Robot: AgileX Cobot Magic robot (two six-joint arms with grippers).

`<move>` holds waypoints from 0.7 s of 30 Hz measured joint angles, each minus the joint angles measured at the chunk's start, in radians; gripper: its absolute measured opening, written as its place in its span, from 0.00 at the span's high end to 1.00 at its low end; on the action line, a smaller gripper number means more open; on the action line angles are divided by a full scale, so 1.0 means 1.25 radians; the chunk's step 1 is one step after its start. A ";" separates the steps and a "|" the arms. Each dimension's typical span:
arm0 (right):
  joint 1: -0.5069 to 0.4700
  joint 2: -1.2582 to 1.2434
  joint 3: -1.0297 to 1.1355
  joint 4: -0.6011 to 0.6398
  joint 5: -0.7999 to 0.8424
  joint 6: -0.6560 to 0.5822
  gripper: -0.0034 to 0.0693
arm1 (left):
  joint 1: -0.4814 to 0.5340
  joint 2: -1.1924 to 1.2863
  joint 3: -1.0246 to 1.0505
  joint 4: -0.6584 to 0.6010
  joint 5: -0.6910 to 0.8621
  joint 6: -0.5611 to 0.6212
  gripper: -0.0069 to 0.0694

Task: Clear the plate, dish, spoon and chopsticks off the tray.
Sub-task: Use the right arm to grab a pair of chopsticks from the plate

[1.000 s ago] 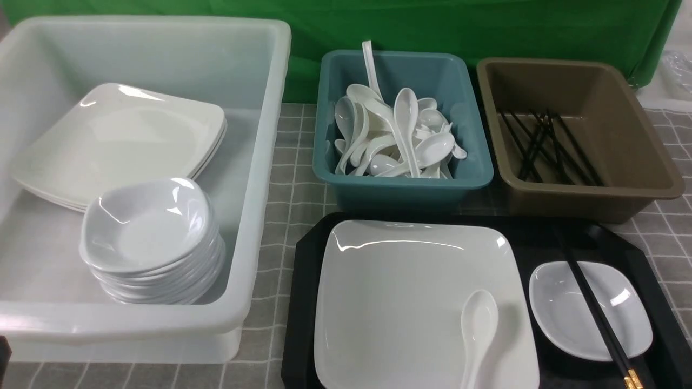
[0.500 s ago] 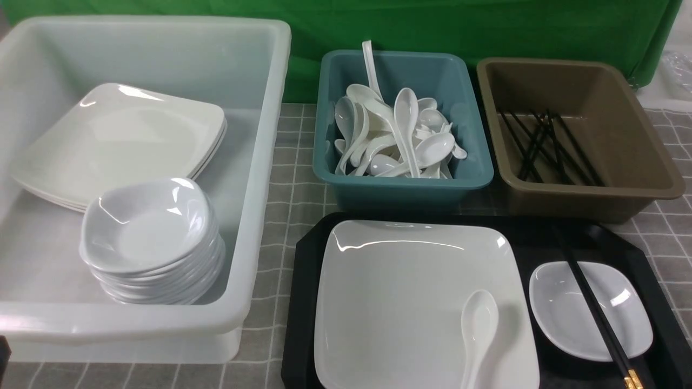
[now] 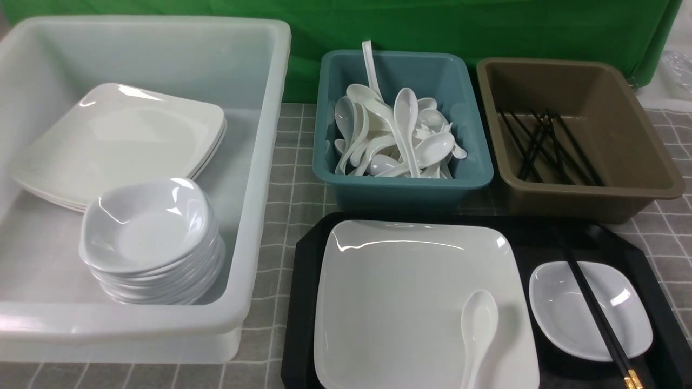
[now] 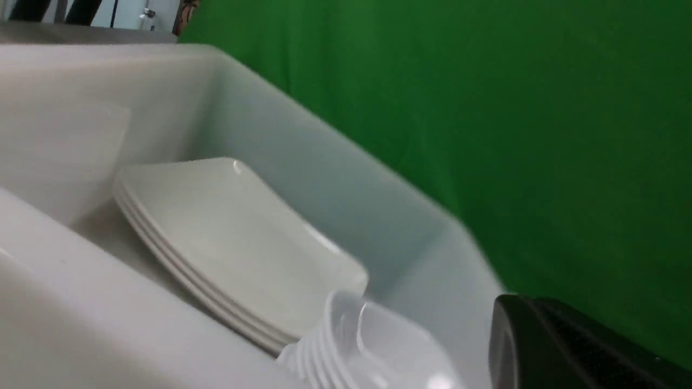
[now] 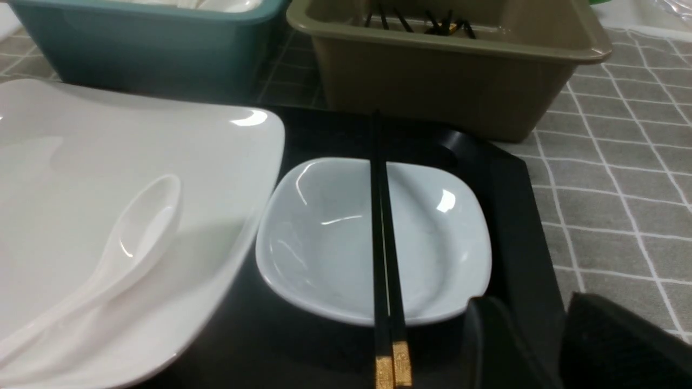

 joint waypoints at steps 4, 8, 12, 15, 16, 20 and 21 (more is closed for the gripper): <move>0.000 0.000 0.000 0.000 0.000 0.000 0.63 | 0.000 0.000 -0.015 -0.028 -0.002 -0.024 0.90; 0.000 0.000 0.000 -0.001 0.000 0.000 0.63 | -0.001 0.017 -0.101 0.015 0.126 -0.002 0.90; 0.000 0.000 0.000 -0.001 -0.001 0.000 0.63 | -0.063 0.144 -0.250 0.041 0.245 0.176 0.90; 0.000 0.000 0.000 -0.001 -0.001 0.000 0.63 | -0.122 0.248 -0.319 0.045 0.326 0.254 0.90; 0.000 0.000 0.000 -0.001 -0.001 0.000 0.63 | -0.144 0.285 -0.348 0.046 0.367 0.272 0.90; 0.000 0.000 0.000 -0.001 -0.001 0.000 0.63 | -0.256 0.446 -0.439 0.047 0.448 0.315 0.90; 0.000 0.000 0.000 -0.001 -0.001 0.000 0.63 | -0.275 0.472 -0.451 0.049 0.446 0.320 0.90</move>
